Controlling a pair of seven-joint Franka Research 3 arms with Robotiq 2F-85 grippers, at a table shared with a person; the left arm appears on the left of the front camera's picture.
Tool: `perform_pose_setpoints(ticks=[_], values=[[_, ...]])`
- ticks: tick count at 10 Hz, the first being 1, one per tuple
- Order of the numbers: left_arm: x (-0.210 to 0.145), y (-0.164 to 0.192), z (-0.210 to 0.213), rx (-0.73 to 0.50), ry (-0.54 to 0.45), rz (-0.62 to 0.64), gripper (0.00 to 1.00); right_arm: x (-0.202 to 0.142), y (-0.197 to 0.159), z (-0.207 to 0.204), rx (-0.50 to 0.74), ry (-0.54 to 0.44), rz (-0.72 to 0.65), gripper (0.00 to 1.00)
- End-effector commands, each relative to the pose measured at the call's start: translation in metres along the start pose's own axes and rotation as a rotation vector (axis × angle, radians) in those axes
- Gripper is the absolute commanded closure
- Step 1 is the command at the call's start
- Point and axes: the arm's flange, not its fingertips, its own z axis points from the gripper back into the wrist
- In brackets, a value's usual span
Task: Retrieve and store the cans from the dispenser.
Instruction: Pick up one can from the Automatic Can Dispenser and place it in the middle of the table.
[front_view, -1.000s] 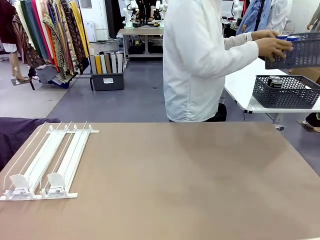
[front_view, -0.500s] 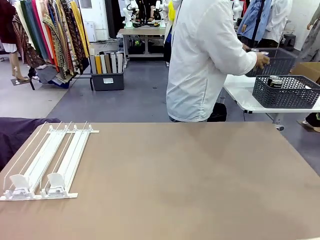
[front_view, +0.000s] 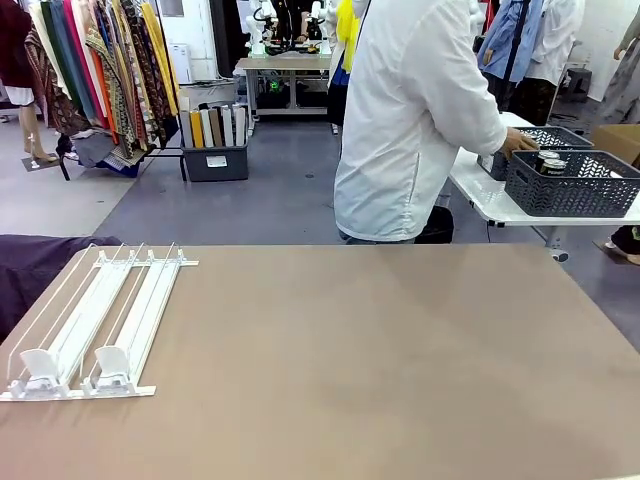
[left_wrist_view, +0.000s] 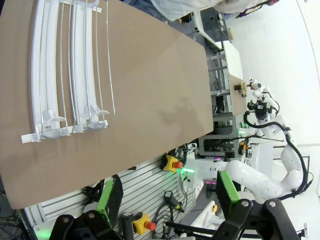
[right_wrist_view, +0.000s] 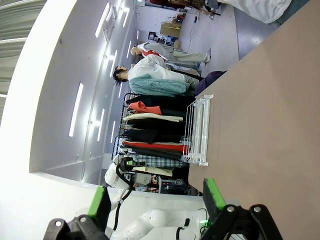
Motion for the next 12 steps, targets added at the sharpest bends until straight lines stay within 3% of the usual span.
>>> perform_pose_setpoints(ticks=[1, 12], values=[[0.0002, -0.0018, 0.0002, -0.02, -0.009, 0.002, 0.0, 0.0, 0.0008, 0.0007, -0.005, 0.01, 0.025, 0.0], [0.0002, -0.0018, 0.0002, -0.02, -0.009, 0.002, 0.0, 0.0, 0.0008, 0.0007, -0.005, 0.01, 0.025, 0.0]])
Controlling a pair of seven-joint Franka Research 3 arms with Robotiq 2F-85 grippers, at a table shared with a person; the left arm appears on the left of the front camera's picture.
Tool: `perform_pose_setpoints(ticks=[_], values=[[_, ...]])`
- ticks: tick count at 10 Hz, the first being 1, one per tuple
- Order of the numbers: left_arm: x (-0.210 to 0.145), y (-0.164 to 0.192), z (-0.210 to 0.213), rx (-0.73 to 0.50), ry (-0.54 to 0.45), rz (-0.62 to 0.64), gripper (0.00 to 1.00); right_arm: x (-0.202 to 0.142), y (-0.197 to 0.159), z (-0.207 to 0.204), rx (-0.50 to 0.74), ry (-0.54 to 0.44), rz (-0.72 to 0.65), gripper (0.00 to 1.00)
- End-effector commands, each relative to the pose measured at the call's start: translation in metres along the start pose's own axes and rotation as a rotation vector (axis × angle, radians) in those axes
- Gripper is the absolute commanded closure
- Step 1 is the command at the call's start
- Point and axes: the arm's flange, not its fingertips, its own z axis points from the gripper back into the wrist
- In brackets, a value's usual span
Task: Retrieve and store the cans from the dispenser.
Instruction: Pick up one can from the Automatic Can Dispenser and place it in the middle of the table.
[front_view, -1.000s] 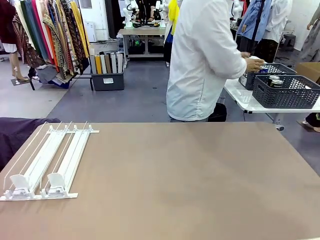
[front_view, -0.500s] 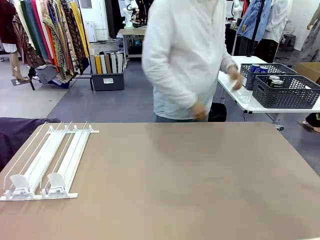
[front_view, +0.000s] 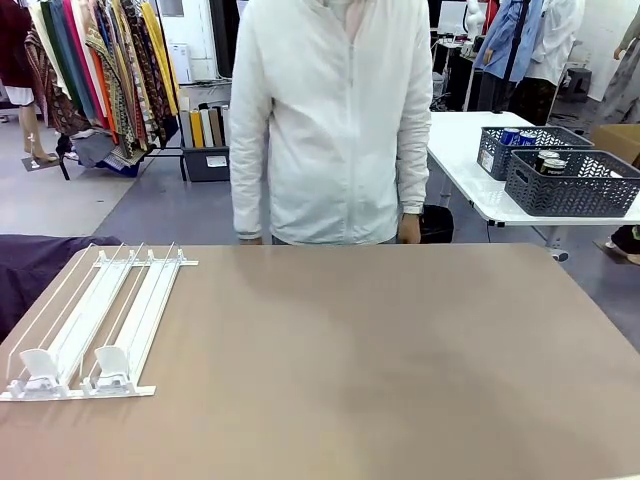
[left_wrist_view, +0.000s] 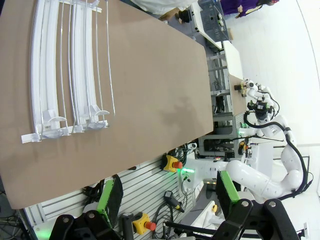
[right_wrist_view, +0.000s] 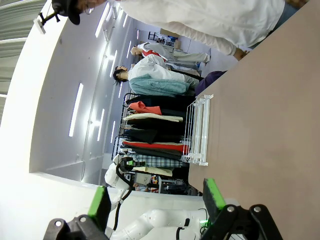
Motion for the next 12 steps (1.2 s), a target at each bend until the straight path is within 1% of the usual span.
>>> perform_pose_setpoints(ticks=[1, 12], values=[[0.0002, -0.0018, 0.0002, -0.02, -0.009, 0.002, 0.0, 0.0, 0.0008, 0.0007, -0.005, 0.01, 0.025, 0.0], [0.0002, -0.0018, 0.0002, -0.02, -0.009, 0.002, 0.0, 0.0, 0.0008, 0.0007, -0.005, 0.01, 0.025, 0.0]])
